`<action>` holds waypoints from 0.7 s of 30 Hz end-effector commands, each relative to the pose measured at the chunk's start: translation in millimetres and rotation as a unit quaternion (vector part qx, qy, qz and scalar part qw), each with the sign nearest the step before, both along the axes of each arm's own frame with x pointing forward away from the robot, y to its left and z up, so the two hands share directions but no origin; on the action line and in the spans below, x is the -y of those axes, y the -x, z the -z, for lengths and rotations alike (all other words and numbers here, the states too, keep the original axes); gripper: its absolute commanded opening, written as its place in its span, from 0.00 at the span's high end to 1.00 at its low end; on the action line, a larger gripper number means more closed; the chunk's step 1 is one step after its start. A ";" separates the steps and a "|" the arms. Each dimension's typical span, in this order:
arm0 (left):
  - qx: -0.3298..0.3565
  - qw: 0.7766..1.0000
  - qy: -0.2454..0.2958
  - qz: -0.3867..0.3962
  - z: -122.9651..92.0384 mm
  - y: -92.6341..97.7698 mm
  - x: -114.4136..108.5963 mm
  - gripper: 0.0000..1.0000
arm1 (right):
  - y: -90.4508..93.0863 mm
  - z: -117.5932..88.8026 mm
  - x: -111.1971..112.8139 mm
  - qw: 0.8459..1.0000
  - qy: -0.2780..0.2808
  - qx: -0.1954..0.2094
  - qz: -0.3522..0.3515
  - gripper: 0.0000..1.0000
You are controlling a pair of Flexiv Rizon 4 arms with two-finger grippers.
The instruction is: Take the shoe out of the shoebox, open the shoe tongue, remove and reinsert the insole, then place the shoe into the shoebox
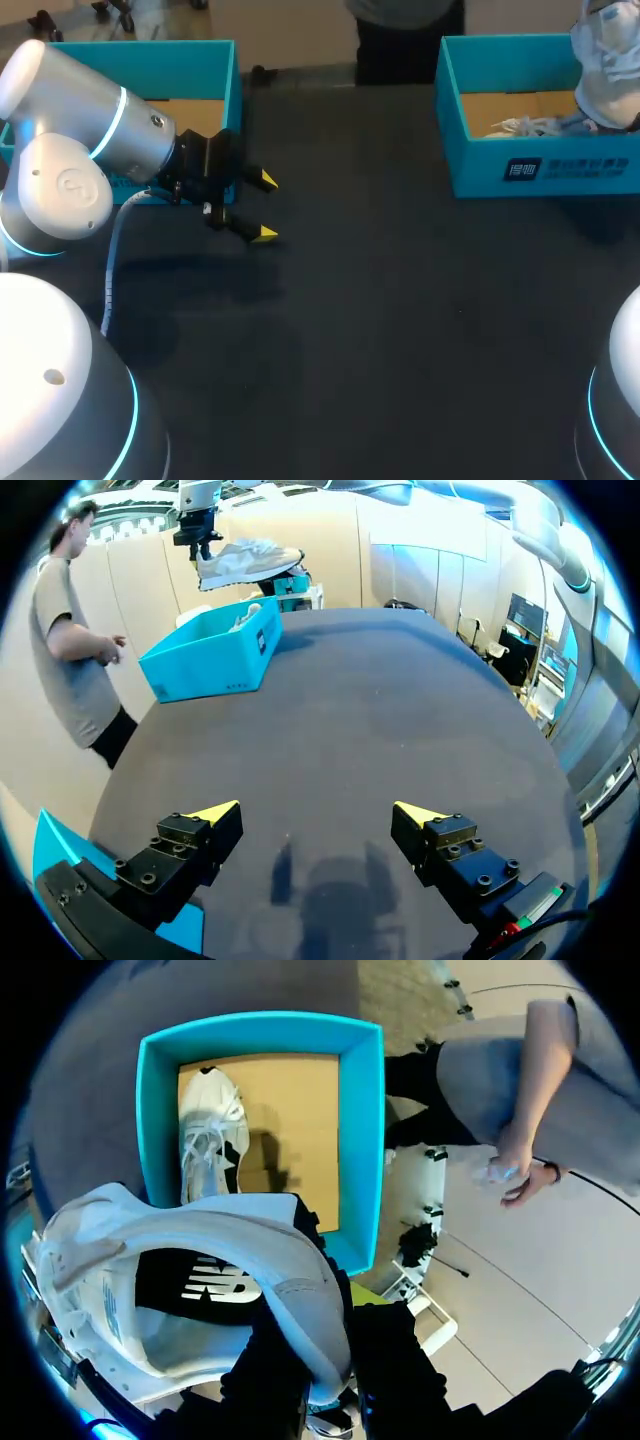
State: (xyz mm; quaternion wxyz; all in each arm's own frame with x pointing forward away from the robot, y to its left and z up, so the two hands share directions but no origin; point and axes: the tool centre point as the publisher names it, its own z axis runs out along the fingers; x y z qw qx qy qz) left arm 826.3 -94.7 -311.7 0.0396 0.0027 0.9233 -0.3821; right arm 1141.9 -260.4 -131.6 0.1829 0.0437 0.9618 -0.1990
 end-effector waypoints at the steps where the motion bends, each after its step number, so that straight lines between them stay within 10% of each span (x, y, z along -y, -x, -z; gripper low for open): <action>1: 0.000 1.000 -0.001 0.000 -0.1 0.7 -0.4 0.00 | -0.4 -2.9 0.2 1.000 0.000 -0.003 0.000 1.00; 13: 0.000 1.000 -0.001 0.000 -0.1 0.7 -0.4 0.00 | -53.3 10.5 47.8 0.994 -0.022 0.003 0.108 1.00; 21: 0.000 1.000 -0.001 0.000 -0.1 0.7 -0.4 0.00 | -54.4 10.7 68.4 0.946 -0.102 0.034 0.306 1.00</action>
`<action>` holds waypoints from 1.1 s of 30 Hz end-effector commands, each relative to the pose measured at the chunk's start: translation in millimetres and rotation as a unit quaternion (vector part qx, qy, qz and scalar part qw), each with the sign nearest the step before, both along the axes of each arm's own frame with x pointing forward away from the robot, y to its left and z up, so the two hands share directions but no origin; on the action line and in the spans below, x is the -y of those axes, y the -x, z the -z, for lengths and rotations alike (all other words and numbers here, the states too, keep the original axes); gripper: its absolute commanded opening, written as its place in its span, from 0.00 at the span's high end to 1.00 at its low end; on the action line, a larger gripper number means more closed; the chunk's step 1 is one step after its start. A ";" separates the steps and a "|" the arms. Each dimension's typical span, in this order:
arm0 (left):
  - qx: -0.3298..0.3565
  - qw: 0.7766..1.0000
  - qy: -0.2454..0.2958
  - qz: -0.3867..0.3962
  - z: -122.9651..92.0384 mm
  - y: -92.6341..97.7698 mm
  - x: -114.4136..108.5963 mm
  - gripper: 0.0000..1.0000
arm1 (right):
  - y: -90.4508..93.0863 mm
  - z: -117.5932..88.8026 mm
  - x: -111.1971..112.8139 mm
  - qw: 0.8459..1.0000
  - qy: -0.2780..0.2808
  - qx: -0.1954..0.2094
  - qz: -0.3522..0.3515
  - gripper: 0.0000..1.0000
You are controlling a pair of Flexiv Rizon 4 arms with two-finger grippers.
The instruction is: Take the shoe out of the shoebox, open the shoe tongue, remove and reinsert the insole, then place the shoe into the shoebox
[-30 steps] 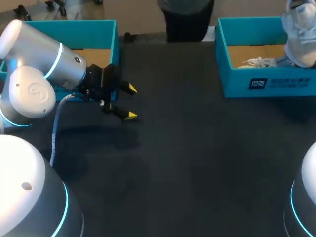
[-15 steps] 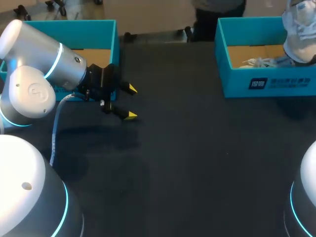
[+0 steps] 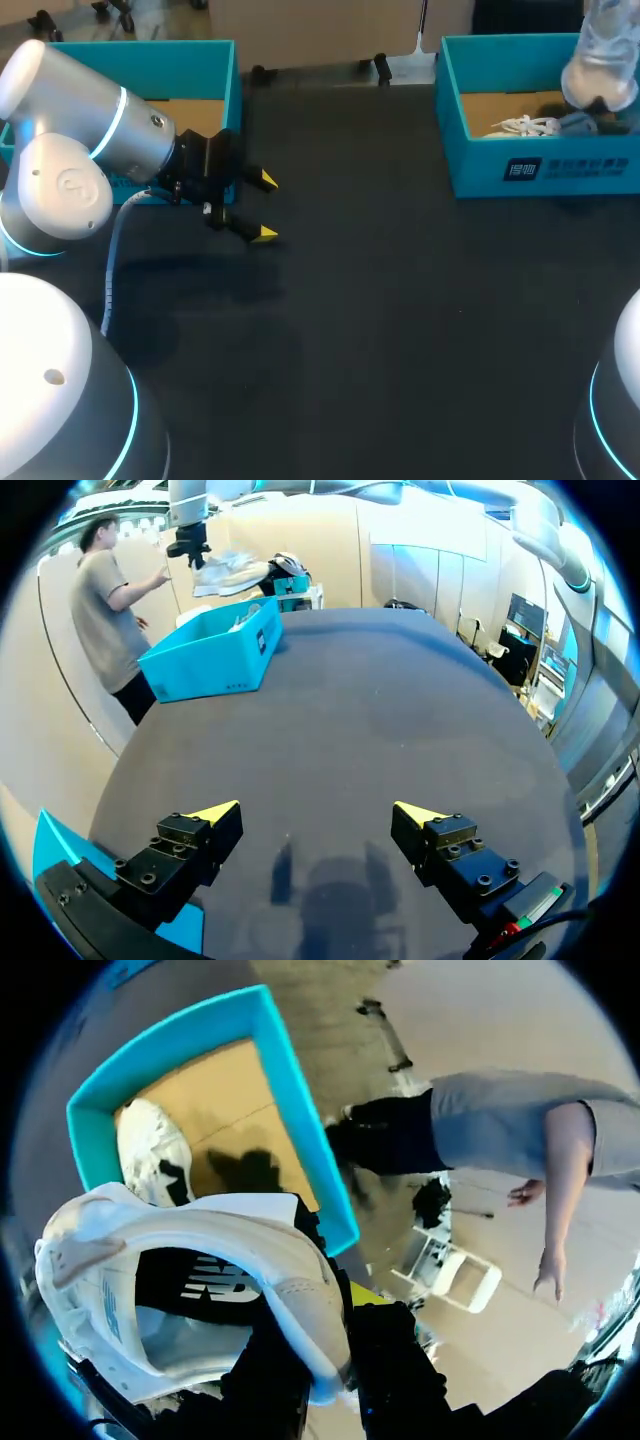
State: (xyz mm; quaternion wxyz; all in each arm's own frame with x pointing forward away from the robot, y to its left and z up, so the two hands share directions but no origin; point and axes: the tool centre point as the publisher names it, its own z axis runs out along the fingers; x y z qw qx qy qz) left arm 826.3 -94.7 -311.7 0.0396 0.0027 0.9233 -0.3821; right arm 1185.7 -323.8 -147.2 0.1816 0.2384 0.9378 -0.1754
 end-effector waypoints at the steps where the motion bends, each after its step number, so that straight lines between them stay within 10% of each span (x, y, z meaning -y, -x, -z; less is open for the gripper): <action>1: 0.000 1.000 -0.001 0.000 -0.1 0.7 -0.4 0.00 | -8.7 -5.5 6.7 0.985 -0.059 0.000 0.163 1.00; 9: 0.000 1.000 -0.001 0.000 -0.1 0.7 -0.4 0.00 | 20.0 -1.0 18.0 0.917 -0.070 0.036 0.391 1.00; 33: 0.000 1.000 -0.001 0.000 -0.1 0.7 -0.4 0.00 | 20.0 -1.0 18.0 0.917 -0.070 0.036 0.391 1.00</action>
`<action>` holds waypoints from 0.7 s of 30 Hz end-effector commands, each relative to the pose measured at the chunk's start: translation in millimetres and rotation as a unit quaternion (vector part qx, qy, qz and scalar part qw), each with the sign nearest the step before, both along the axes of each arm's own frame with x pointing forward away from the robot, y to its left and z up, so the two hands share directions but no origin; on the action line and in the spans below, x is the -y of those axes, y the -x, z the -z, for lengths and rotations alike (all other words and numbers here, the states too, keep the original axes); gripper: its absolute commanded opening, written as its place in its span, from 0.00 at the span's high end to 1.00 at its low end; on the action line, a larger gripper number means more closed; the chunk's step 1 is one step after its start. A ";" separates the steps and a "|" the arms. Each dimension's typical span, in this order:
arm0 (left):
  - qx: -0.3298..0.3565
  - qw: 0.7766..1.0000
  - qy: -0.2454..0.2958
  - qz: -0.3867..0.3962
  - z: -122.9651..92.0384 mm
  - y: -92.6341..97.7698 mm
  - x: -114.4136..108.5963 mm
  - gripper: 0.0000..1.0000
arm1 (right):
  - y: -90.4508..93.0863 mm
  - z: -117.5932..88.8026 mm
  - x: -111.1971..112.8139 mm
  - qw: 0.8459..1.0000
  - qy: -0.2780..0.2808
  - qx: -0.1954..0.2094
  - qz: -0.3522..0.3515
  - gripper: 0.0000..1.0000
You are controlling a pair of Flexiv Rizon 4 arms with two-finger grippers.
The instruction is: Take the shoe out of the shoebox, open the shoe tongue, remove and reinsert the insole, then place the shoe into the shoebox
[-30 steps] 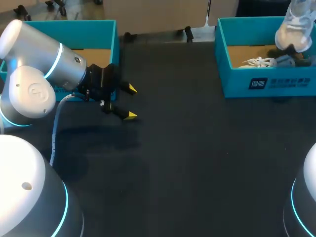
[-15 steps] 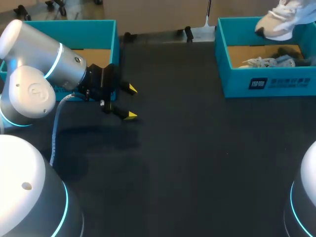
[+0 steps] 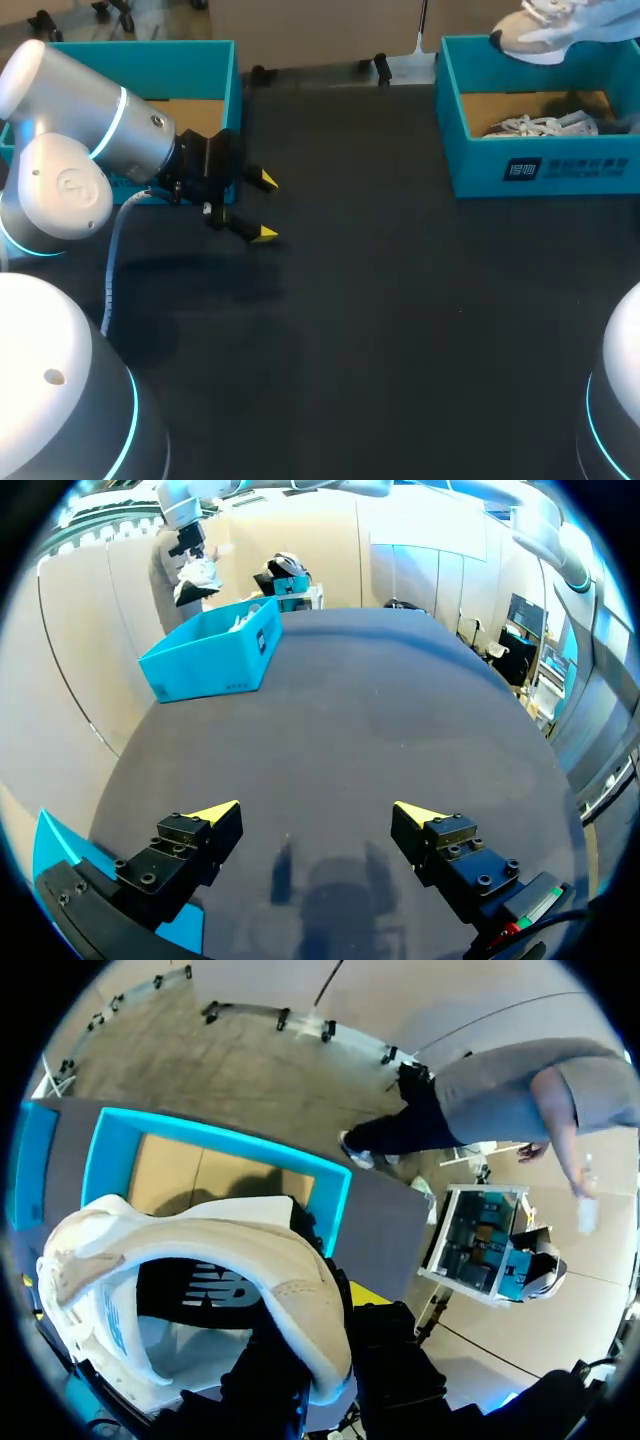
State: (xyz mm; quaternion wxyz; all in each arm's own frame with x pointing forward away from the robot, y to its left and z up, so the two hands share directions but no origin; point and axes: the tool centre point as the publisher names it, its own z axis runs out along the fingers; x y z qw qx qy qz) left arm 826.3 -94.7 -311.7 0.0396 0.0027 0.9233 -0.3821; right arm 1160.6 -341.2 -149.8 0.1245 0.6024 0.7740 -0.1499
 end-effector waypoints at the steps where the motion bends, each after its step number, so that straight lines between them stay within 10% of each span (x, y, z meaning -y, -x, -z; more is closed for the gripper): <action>1: 0.000 1.000 -0.001 0.000 -0.1 0.7 -0.4 0.00 | -5.1 -3.6 0.6 1.000 0.000 -0.012 0.005 1.00; 21: 0.000 1.000 -0.001 0.000 -0.1 0.7 -0.4 0.00 | 8.5 29.7 4.4 0.983 0.027 0.045 0.176 1.00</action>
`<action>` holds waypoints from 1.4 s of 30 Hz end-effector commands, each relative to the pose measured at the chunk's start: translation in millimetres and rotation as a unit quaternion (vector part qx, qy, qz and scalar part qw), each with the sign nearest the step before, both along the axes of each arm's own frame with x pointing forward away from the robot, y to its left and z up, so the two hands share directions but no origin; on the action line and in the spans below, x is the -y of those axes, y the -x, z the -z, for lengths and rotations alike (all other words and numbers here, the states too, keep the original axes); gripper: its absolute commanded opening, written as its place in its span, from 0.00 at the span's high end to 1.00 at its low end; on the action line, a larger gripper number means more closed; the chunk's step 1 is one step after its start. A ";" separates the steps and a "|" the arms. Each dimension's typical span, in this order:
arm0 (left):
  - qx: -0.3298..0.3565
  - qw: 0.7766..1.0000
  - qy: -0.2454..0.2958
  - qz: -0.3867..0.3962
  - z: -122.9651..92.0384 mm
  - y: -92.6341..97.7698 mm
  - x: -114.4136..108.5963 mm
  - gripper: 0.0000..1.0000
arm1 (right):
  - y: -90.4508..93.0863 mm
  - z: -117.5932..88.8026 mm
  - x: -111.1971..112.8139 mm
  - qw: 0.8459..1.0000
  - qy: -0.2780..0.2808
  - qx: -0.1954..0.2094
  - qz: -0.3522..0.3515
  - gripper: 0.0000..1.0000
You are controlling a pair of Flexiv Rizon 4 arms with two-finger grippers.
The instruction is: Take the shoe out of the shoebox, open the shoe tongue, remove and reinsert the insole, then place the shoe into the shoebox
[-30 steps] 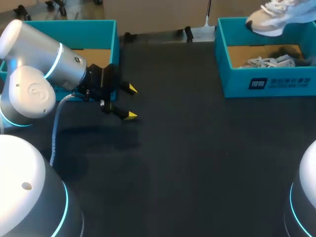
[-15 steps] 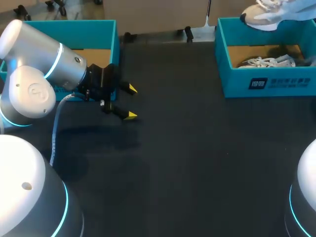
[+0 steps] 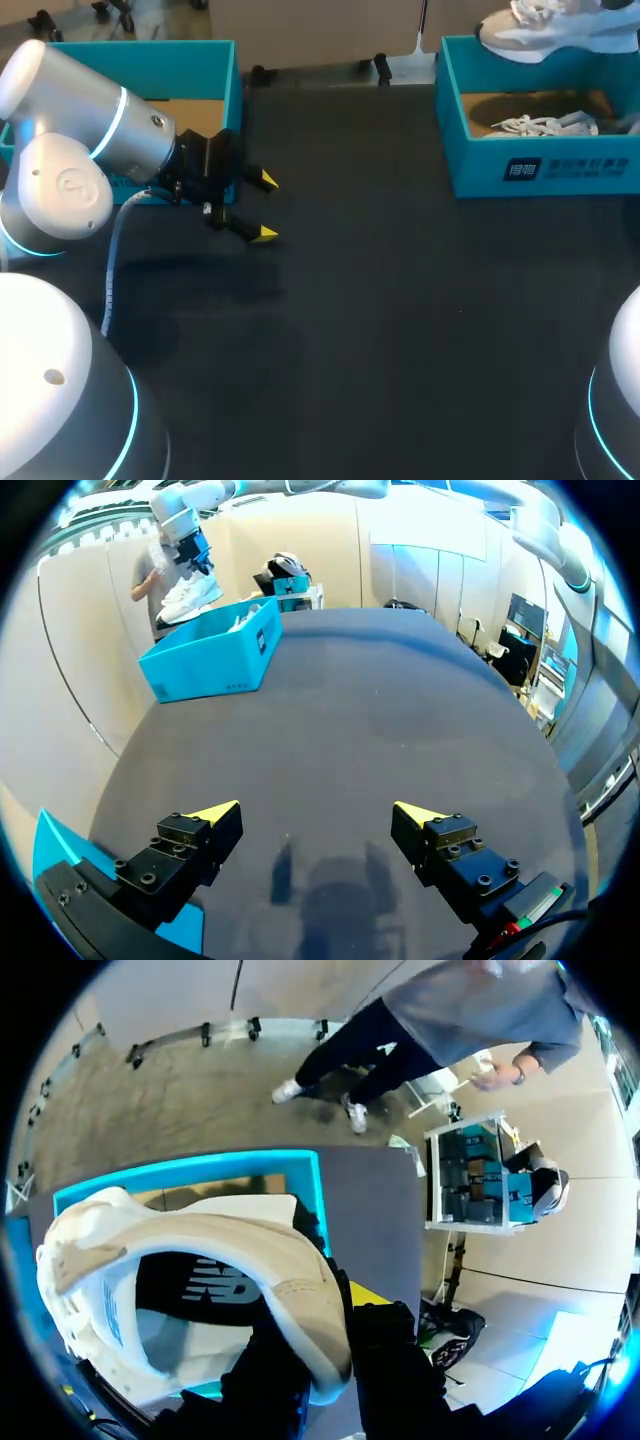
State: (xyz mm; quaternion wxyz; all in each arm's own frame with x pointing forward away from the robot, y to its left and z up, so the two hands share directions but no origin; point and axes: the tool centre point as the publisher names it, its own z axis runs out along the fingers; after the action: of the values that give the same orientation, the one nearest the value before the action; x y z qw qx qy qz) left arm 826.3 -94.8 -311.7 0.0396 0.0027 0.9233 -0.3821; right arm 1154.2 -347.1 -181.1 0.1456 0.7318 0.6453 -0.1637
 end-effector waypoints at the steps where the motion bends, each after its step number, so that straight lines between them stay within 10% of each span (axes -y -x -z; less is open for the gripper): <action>1: 0.000 1.000 -0.001 0.000 0.0 0.7 -0.5 0.00 | 2.1 -1.6 -1.5 1.000 0.001 0.002 0.000 1.00; 42: 0.000 1.000 -0.001 0.000 0.0 0.7 -0.5 0.00 | 9.9 73.8 -4.8 0.998 0.024 0.054 0.034 1.00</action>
State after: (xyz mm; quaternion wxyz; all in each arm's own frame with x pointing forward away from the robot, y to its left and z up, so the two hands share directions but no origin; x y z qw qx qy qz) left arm 826.3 -94.7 -311.7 0.0396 0.0027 0.9233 -0.3821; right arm 1145.8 -341.7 -249.0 0.1875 0.7585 0.6066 -0.1470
